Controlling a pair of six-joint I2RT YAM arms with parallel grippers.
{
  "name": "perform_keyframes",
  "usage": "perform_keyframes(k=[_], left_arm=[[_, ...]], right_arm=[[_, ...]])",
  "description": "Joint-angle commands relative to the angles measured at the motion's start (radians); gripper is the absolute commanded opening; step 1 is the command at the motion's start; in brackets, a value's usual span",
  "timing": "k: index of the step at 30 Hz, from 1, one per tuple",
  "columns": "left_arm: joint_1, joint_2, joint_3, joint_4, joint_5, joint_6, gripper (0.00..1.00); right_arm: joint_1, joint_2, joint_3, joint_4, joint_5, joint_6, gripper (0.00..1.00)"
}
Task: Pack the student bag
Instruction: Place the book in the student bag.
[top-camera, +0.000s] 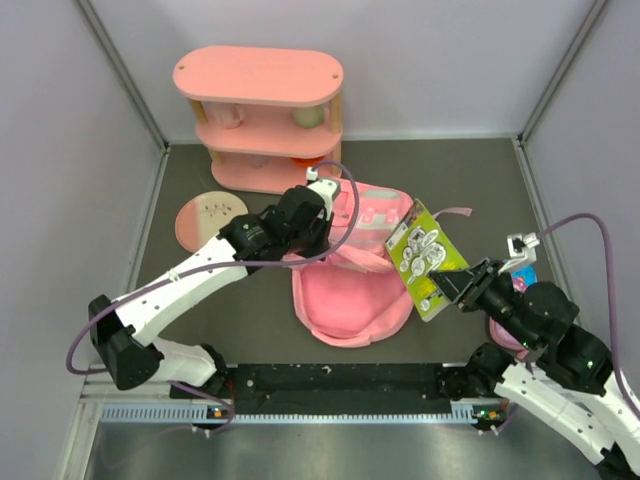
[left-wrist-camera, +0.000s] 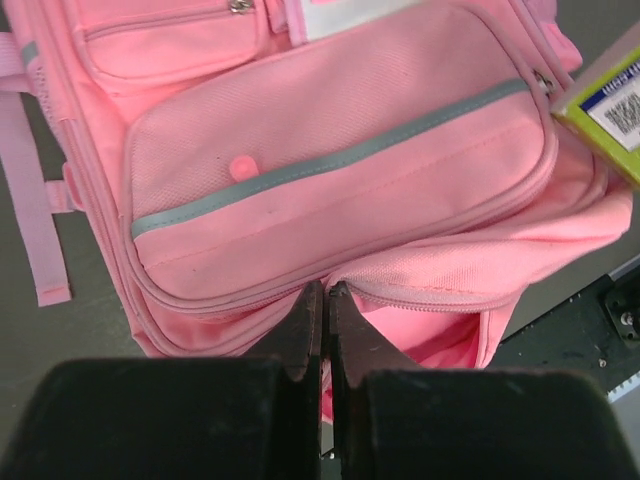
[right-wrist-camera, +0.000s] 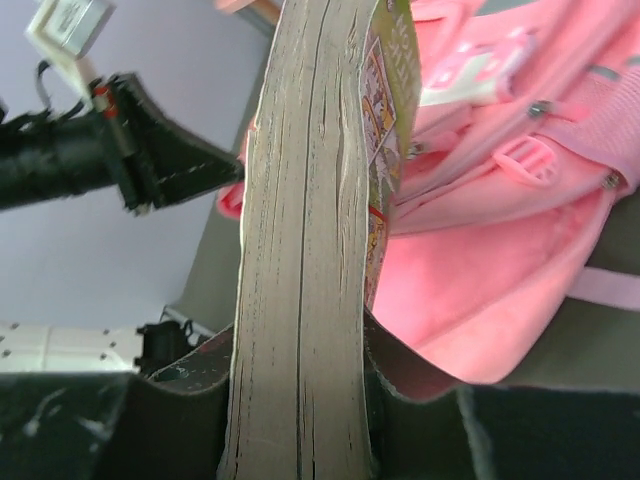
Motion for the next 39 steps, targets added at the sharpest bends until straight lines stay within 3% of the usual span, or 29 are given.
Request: perform_keyframes(k=[1,9,13,19,24,30,39], left_arm=[[0.065,-0.012,0.099,0.183,-0.078,-0.032,0.0],[0.089,0.016,0.15,0.203,-0.04,-0.091,0.0],[0.089,0.019,0.153,0.2,-0.026,-0.094,0.0],[0.095,-0.007,0.153,0.206,-0.006,-0.095,0.0],[0.092,-0.016,0.167,0.253,0.067,-0.115,0.0],[0.091,-0.032,0.15,0.281,0.098,-0.152,0.0],[0.062,-0.085,0.085,0.344,0.113,-0.193,0.0]], right_arm=[[0.015,0.049,-0.018,0.273,-0.419,-0.007,0.0],[0.015,0.083,-0.04,0.392,-0.705,-0.041,0.0],[0.016,0.034,-0.06,0.394,-0.636,-0.015,0.0],[0.015,0.092,-0.115,0.422,-0.711,0.033,0.0],[0.015,0.198,-0.196,0.381,-0.621,0.166,0.0],[0.016,0.181,-0.297,0.425,-0.509,0.332,0.0],[0.016,-0.038,-0.606,0.668,-0.138,0.754,0.0]])
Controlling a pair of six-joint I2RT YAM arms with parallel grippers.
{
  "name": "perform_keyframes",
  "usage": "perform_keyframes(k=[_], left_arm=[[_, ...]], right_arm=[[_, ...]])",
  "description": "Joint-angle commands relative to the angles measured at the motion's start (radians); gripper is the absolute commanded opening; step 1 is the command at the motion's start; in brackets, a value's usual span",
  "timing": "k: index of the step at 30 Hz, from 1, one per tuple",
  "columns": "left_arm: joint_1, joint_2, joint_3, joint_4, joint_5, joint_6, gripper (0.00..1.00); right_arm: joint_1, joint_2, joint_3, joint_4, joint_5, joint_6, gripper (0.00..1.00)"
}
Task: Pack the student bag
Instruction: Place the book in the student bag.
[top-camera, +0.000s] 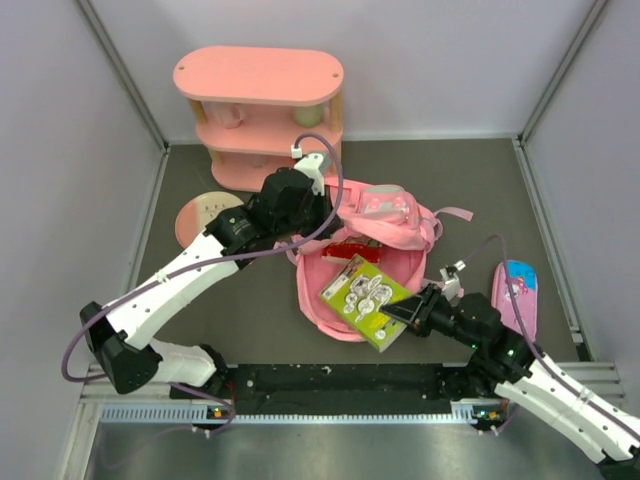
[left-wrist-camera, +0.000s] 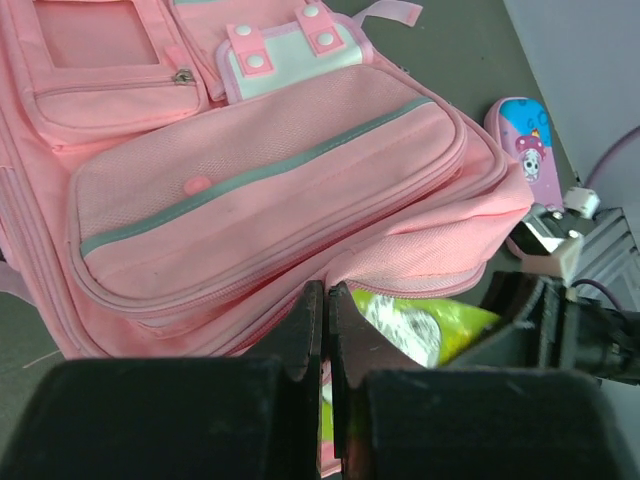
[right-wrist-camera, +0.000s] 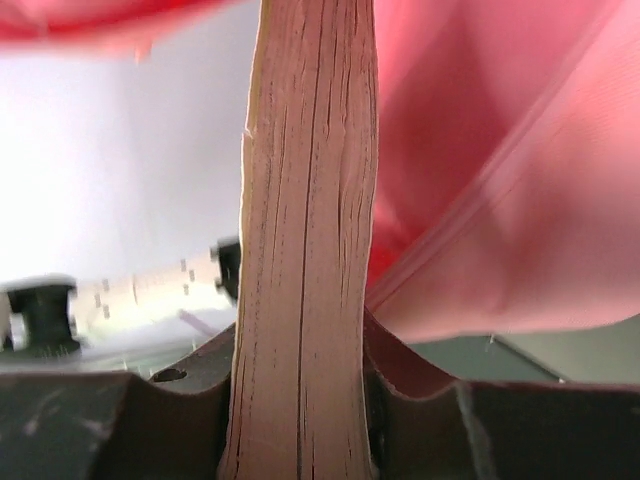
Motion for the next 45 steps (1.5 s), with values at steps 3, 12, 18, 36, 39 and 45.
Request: perform_keyframes(k=[3,12,18,36,39,45], left_arm=[[-0.021,-0.075,0.0,0.221,-0.001,-0.06,0.0],[-0.036,-0.07,-0.013,0.228,0.007,-0.073,0.0],[-0.038,-0.064,-0.016,0.227,0.002,-0.067,0.0],[-0.036,-0.052,-0.02,0.224,0.01,-0.062,0.0],[-0.036,-0.056,-0.03,0.224,0.01,-0.063,0.0],[-0.036,-0.066,-0.046,0.224,0.01,-0.067,0.0]], right_arm=[[0.002,-0.073,-0.104,0.299,0.386,0.261,0.0],[0.0,0.053,-0.066,0.377,0.424,0.314,0.0],[0.0,0.055,-0.087,0.333,0.246,0.382,0.0],[0.0,-0.166,-0.072,0.146,0.224,0.392,0.0],[0.0,-0.124,-0.072,0.227,0.235,0.402,0.0],[0.0,-0.042,-0.038,0.327,0.206,0.376,0.0]])
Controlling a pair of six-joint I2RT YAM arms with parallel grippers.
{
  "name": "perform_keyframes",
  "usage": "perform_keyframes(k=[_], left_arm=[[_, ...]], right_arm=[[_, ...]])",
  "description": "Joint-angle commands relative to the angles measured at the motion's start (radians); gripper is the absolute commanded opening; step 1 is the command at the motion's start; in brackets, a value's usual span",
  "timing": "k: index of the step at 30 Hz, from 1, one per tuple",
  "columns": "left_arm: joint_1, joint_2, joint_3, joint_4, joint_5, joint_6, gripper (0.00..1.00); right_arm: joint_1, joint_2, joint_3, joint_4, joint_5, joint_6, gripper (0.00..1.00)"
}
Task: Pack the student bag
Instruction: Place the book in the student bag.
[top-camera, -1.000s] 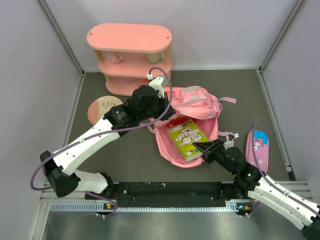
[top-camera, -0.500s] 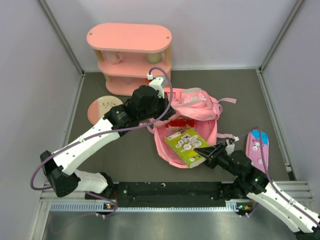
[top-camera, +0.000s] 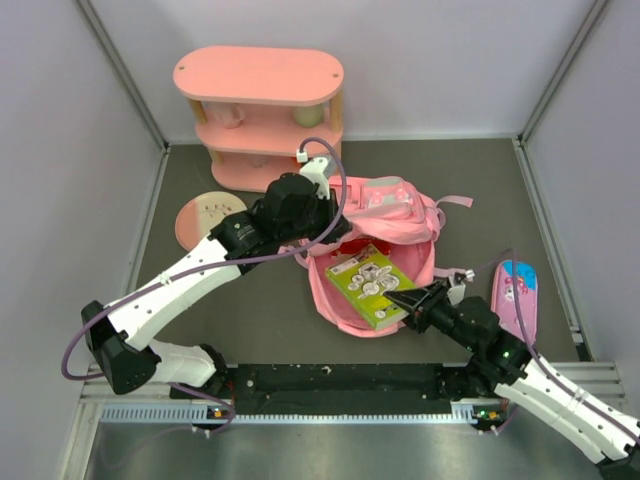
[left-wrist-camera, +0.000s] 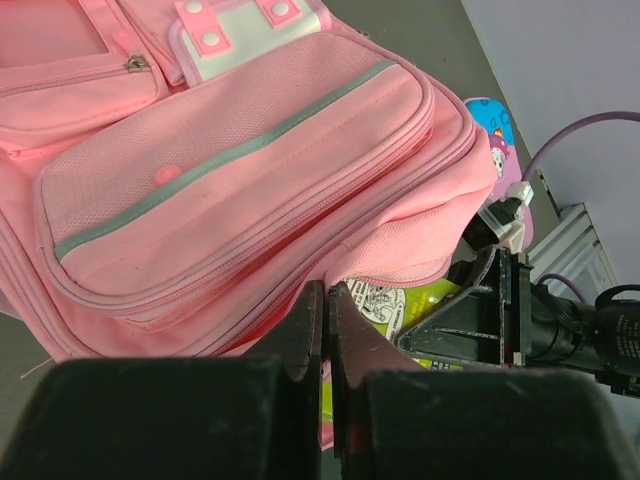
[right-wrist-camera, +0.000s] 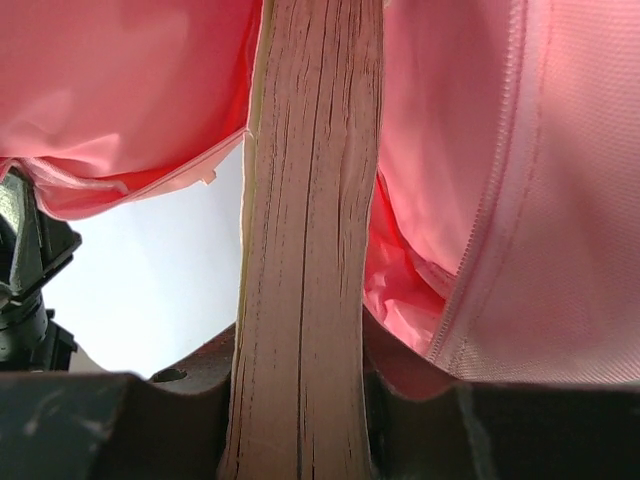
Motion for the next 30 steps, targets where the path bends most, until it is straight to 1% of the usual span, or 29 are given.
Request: perform_keyframes(k=[1,3,5,6,8,12,13,15,16,18,19,21,22,25,27,30], left_arm=[[0.001,-0.051,0.006,0.137,-0.009,-0.025,0.0],[0.001,-0.049,0.003,0.139,-0.009,-0.026,0.0],[0.0,-0.051,-0.001,0.145,-0.009,-0.029,0.0],[0.001,-0.051,-0.001,0.145,0.023,-0.031,0.0],[0.0,-0.049,-0.005,0.149,0.034,-0.032,0.0],[0.0,-0.051,-0.011,0.149,0.039,-0.032,0.0],[0.0,-0.052,-0.014,0.152,0.04,-0.034,0.0],[0.0,-0.057,-0.015,0.16,0.045,-0.038,0.0],[0.0,-0.058,-0.017,0.16,0.054,-0.038,0.0],[0.0,-0.063,-0.018,0.165,0.062,-0.043,0.0],[0.0,-0.065,-0.018,0.171,0.068,-0.045,0.0],[0.0,-0.066,-0.018,0.176,0.072,-0.043,0.0],[0.001,-0.068,-0.018,0.182,0.075,-0.045,0.0],[-0.002,-0.071,-0.014,0.194,0.101,-0.046,0.0],[-0.002,-0.072,-0.011,0.194,0.12,-0.043,0.0],[-0.003,-0.078,-0.009,0.186,0.123,-0.037,0.0]], right_arm=[[-0.005,0.041,0.082,0.231,-0.001,-0.016,0.0],[-0.004,0.049,0.1,0.223,0.027,-0.034,0.0],[-0.004,0.06,0.106,0.217,0.087,-0.053,0.0],[-0.004,0.066,0.105,0.237,0.107,-0.053,0.0],[-0.007,0.093,0.114,0.239,0.167,-0.065,0.0],[-0.011,0.176,0.143,0.303,0.19,-0.103,0.0],[-0.011,0.192,0.152,0.274,0.217,-0.099,0.0],[-0.013,0.218,0.143,0.295,0.274,-0.096,0.0],[-0.013,0.227,0.138,0.315,0.335,-0.088,0.0],[-0.011,0.261,0.146,0.309,0.395,-0.071,0.0],[-0.011,0.3,0.152,0.299,0.43,-0.029,0.0],[-0.011,0.356,0.169,0.319,0.452,-0.011,0.0],[-0.013,0.421,0.18,0.308,0.451,0.04,0.0],[-0.01,0.533,0.194,0.439,0.449,0.061,0.0],[-0.011,0.645,0.242,0.466,0.461,0.081,0.0],[-0.005,0.776,0.336,0.412,0.525,0.111,0.0]])
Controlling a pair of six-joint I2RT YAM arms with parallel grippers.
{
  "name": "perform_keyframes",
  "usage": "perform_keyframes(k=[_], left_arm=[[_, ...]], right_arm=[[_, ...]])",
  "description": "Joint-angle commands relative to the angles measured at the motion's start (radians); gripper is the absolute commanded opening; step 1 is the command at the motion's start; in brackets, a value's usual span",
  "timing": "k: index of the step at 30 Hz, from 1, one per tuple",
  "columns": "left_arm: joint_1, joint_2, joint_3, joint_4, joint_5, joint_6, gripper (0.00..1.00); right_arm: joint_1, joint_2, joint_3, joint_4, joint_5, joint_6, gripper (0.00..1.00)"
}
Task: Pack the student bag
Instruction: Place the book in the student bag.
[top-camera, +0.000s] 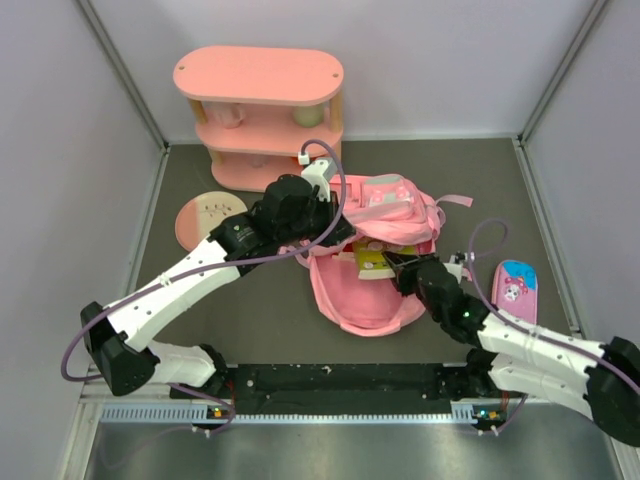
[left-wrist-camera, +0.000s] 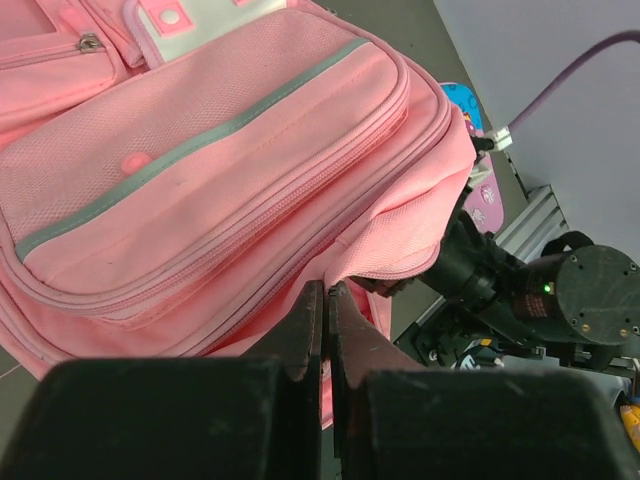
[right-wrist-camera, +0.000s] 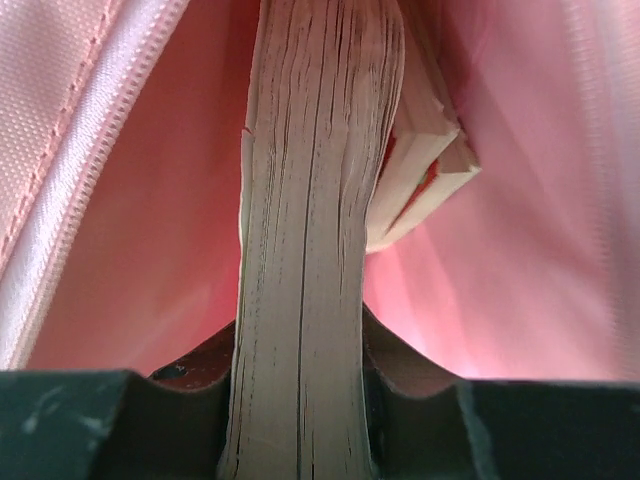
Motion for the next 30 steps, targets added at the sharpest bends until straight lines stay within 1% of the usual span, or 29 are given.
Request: perform_keyframes(k=[1,2,3,4,5,6,9,10,12,13,16,19,20,22,25,26,27,30], left_arm=[[-0.003,-0.071,0.027,0.148,0.038,-0.014,0.0],[-0.005,-0.071,0.025,0.143,0.035,-0.012,0.0],[-0.005,-0.073,0.025,0.142,0.038,-0.011,0.0],[-0.005,-0.074,0.022,0.142,0.039,-0.009,0.0],[-0.005,-0.074,0.021,0.14,0.039,-0.007,0.0],[-0.005,-0.076,0.019,0.142,0.036,-0.007,0.0],[-0.003,-0.074,0.01,0.135,0.033,-0.003,0.0],[-0.003,-0.074,0.007,0.135,0.032,-0.003,0.0],[-0.005,-0.073,0.002,0.138,0.032,-0.003,0.0],[-0.005,-0.068,0.002,0.142,0.033,-0.001,0.0],[-0.005,-0.059,0.002,0.149,0.038,-0.001,0.0],[-0.005,-0.047,0.005,0.154,0.039,-0.003,0.0],[-0.005,-0.045,0.007,0.152,0.041,-0.003,0.0],[-0.005,-0.044,0.005,0.152,0.039,-0.003,0.0],[-0.003,-0.045,0.004,0.149,0.035,0.0,0.0],[-0.003,-0.045,0.002,0.149,0.029,0.0,0.0],[-0.003,-0.047,0.001,0.149,0.026,0.0,0.0],[-0.003,-0.045,-0.001,0.151,0.026,0.0,0.0]], right_arm=[[0.0,0.154,0.176,0.1,0.122,0.073,0.01],[-0.001,0.223,0.221,0.075,0.138,0.078,0.06],[-0.001,0.251,0.242,0.026,0.146,0.098,0.08],[0.001,0.283,0.254,0.021,0.146,0.099,0.17],[0.001,0.328,0.26,0.031,0.14,0.092,0.24],[0.0,0.345,0.253,0.034,0.102,0.107,0.26],[0.006,0.351,0.176,0.112,0.074,0.107,0.31],[0.007,0.346,0.156,0.127,0.072,0.098,0.3],[0.007,0.322,0.119,0.101,0.064,0.073,0.29],[0.009,0.313,0.111,0.057,0.058,0.07,0.36],[0.007,0.297,0.062,0.084,0.038,0.021,0.59],[0.009,0.27,0.029,0.109,-0.003,-0.014,0.73],[0.007,0.259,0.027,0.092,-0.015,-0.028,0.75],[0.007,0.216,0.029,0.068,-0.046,-0.055,0.79],[0.009,0.155,0.027,0.002,-0.061,-0.083,0.8],[0.009,0.112,0.024,-0.015,-0.061,-0.088,0.8],[0.01,0.083,0.019,-0.049,-0.052,-0.086,0.8],[0.009,0.001,-0.022,-0.052,-0.013,-0.073,0.74]])
